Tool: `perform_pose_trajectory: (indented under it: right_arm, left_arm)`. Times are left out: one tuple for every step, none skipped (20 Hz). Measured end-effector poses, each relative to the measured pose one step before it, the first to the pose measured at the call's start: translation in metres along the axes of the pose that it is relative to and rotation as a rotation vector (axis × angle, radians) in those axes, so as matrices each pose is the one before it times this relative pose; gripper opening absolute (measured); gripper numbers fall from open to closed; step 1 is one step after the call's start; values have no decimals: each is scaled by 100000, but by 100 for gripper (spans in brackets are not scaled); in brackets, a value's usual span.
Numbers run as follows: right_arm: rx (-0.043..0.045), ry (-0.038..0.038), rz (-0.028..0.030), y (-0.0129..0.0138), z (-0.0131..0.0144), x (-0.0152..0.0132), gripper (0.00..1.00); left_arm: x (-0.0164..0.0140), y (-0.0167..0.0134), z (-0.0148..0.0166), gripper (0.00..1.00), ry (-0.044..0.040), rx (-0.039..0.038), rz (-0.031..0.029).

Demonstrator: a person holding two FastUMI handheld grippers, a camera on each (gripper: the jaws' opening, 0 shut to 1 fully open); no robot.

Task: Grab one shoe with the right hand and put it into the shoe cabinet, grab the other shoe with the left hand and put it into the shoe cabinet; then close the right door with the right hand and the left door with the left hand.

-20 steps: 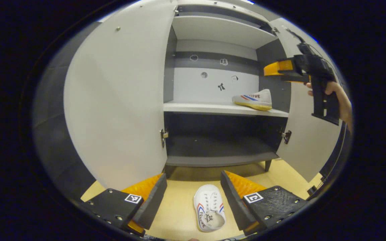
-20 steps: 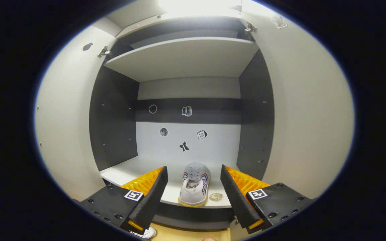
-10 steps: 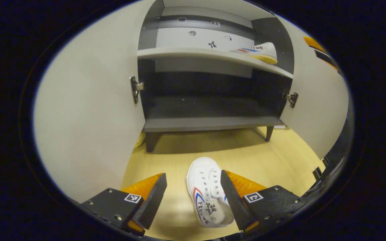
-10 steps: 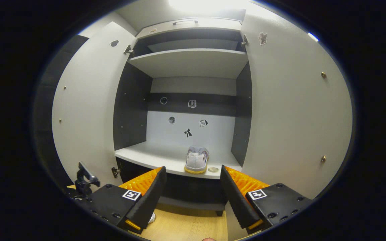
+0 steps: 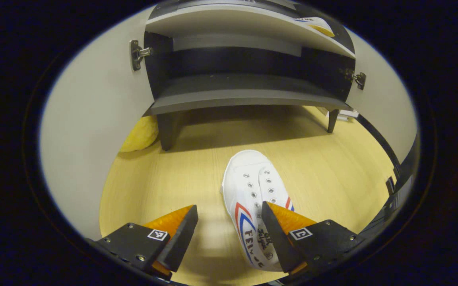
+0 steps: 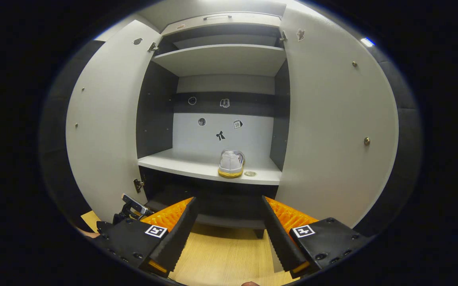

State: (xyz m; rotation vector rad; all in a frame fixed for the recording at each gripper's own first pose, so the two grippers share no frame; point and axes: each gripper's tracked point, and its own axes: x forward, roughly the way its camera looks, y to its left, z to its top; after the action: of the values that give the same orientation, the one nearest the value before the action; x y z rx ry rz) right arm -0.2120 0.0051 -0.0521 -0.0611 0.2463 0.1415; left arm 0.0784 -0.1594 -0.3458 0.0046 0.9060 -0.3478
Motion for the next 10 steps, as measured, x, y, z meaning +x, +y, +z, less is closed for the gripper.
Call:
perform_pose_trajectory:
  right_arm:
    - [135,539,-86,19,-197,-46,99]
    - [366,522,-27,76,-180,-38,98]
    - [406,476,26,35,-207,-161,99]
    - [438,440,-22,88,-162,-71,99]
    - [396,313,269,86,-104,-42,99]
    - [346,364,152,183,-107,-20,99]
    - [248,223,500,137,-127,-112,99]
    - [175,219,373,86,-120,-37,99]
    - [195,102,356,103,39,26,99]
    - [-30,17,364,99,-187,-212,99]
  left_arm:
    - [283,13,-240,94,825,-20,-130]
    - [141,-92,-298,94,999,-333,-429]
    - [198,-73,-453,95,2095,-84,-203]
    - [118,-171,-358,96,1090,142,-1052]
    - [173,-384,313,97,-1895,-390,-1777]
    - [22,-173,-168,83,871,922,370]
    - [-92,87,107,79,-754,1234,237]
    - [249,-572,1,79,745,6,-3319]
    - [-992,-586,4,68,404,-1468,-1438]
    - [1452,-139,-358,58,944,-892,245]
